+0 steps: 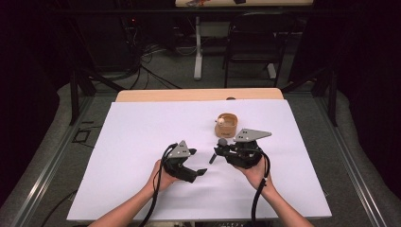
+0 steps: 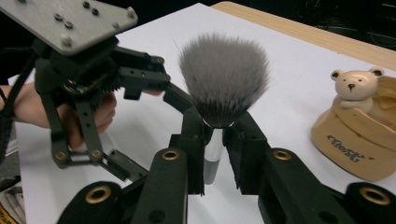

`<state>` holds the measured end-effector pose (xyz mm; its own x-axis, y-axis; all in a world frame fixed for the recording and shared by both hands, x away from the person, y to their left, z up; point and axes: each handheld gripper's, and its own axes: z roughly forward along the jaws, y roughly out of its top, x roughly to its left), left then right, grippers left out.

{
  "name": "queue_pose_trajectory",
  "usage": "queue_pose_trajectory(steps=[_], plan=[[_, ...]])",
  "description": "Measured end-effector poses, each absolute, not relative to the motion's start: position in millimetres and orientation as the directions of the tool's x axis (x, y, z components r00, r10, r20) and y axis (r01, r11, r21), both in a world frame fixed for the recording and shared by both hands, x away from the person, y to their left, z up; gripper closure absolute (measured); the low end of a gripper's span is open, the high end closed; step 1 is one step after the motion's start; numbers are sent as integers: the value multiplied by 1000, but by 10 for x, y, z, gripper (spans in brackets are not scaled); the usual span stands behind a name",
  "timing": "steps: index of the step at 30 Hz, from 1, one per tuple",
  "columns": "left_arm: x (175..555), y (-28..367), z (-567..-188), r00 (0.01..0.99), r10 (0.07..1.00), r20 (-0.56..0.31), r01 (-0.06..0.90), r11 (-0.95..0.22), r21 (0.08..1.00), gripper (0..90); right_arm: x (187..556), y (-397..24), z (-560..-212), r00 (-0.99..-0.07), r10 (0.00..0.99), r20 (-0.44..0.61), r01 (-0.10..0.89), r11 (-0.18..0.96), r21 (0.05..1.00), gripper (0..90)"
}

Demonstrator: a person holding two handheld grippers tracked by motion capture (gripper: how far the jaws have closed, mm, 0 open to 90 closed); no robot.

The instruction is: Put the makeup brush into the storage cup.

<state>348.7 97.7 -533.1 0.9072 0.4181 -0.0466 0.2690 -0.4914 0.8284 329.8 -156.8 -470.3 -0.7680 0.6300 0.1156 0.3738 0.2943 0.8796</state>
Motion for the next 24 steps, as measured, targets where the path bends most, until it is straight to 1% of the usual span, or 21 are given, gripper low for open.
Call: queue_pose_trajectory(steps=[3, 7, 10, 24], plan=[[3492, 1030, -5300, 899, 435, -55, 277, -466, 840, 61, 3294, -1582, -4693, -766, 637, 92, 365, 313, 877, 770], [3500, 1089, -5278, 891, 450, -51, 279, -455, 845, 5, 3298, -1606, -4687, -760, 646, 73, 363, 328, 872, 770], [3505, 1130, -5272, 888, 456, -60, 283, -440, 852, 4, 3304, -1624, -4686, -754, 654, 66, 365, 333, 869, 770], [3506, 1378, -5207, 873, 487, -41, 258, -388, 885, 2, 3318, -1708, -4677, -740, 671, 45, 371, 351, 860, 770]])
